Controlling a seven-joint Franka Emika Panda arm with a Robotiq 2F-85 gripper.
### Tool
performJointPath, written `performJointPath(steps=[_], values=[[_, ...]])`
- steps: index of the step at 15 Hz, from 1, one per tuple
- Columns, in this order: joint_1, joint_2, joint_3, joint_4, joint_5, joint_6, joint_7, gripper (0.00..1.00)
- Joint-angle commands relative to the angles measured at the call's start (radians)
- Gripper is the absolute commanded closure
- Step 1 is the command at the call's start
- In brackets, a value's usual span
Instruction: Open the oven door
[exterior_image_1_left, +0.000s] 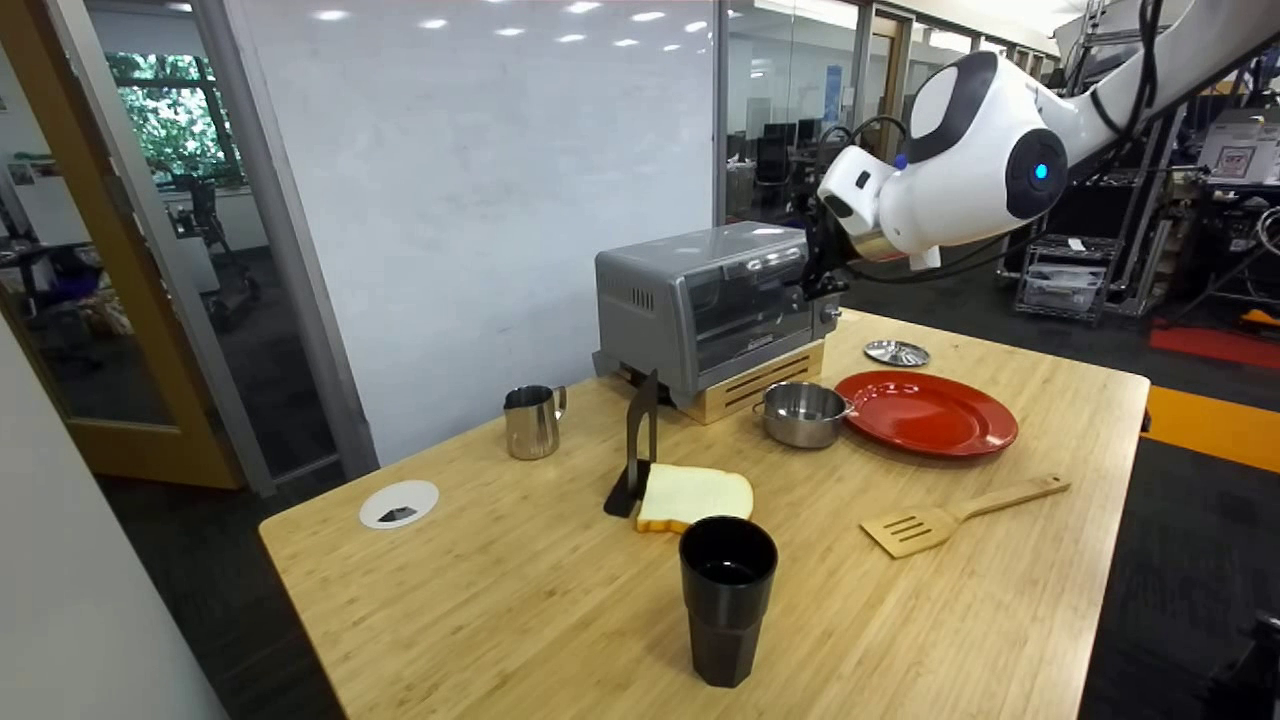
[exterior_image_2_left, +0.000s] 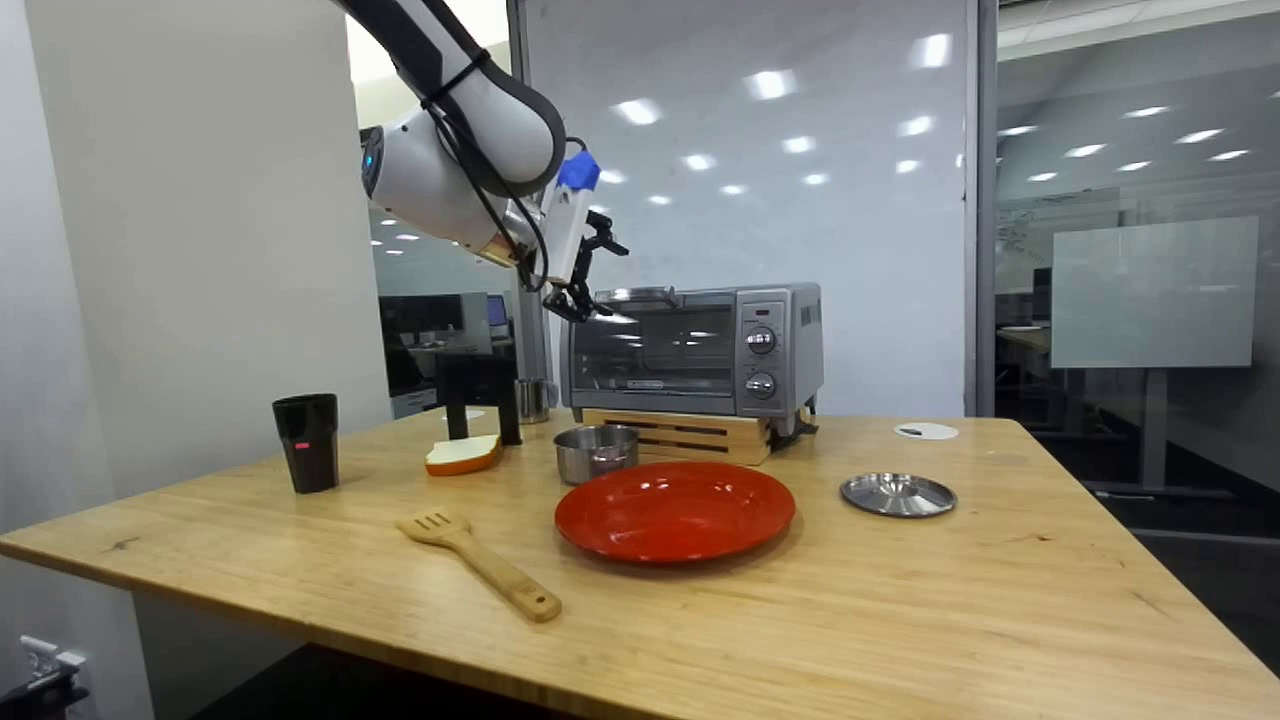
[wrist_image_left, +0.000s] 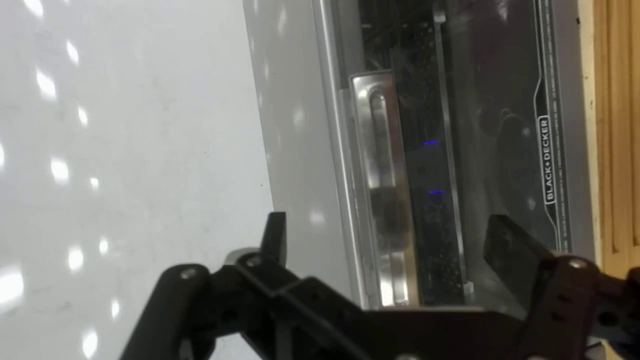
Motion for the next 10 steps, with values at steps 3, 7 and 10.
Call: performJointPath(steps=[3,7,10], values=[[-0.035,0.046,0.021,0.069,-0.080,0.126,0.038,0.00],[-0.042,0.063,0.030,0.107,-0.050,0.157,-0.009,0.00],[-0.043,0.083,0.027,0.138,-0.050,0.166,-0.015,0.00]])
